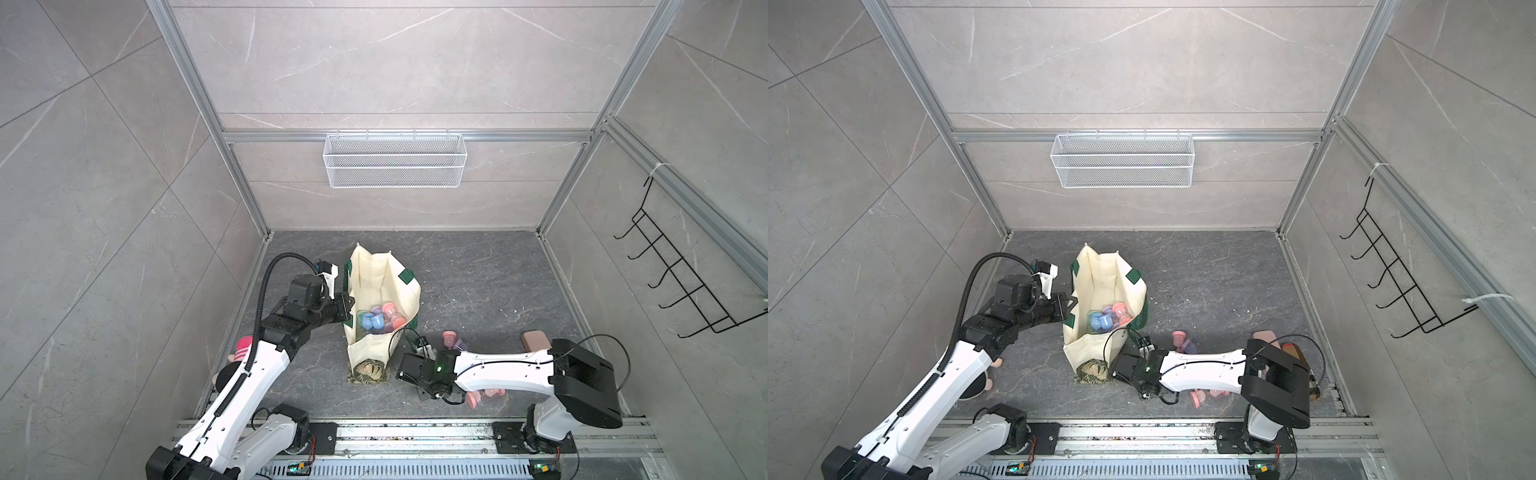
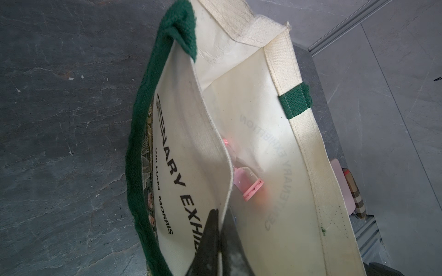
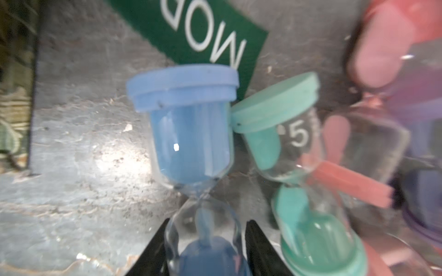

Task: Put the hourglass into the canvas bag
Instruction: Pick up the hourglass from the center of the board, then place the hourglass in the canvas bag.

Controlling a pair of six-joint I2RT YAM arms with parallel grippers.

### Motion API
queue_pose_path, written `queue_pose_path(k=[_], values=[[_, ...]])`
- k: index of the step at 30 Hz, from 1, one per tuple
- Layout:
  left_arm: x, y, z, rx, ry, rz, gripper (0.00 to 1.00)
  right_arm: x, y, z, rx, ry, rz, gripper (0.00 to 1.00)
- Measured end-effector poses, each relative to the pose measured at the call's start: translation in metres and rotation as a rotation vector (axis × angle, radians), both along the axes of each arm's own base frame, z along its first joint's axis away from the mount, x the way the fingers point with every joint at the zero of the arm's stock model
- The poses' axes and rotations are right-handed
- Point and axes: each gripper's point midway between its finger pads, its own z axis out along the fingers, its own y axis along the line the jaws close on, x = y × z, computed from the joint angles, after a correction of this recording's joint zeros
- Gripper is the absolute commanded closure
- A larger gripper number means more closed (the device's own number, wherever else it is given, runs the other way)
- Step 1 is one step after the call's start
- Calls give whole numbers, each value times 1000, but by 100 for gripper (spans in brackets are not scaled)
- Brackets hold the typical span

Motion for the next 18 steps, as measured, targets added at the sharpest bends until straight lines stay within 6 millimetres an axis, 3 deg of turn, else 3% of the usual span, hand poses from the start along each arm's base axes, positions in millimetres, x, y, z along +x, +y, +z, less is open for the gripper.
queue_pose_path(k=[7, 18], values=[[0, 0, 0, 0, 0, 0, 100, 13, -9, 44, 75, -121, -18, 84], [0, 0, 1, -2, -1, -1, 100, 36, -27, 82, 34, -246, -73, 87]])
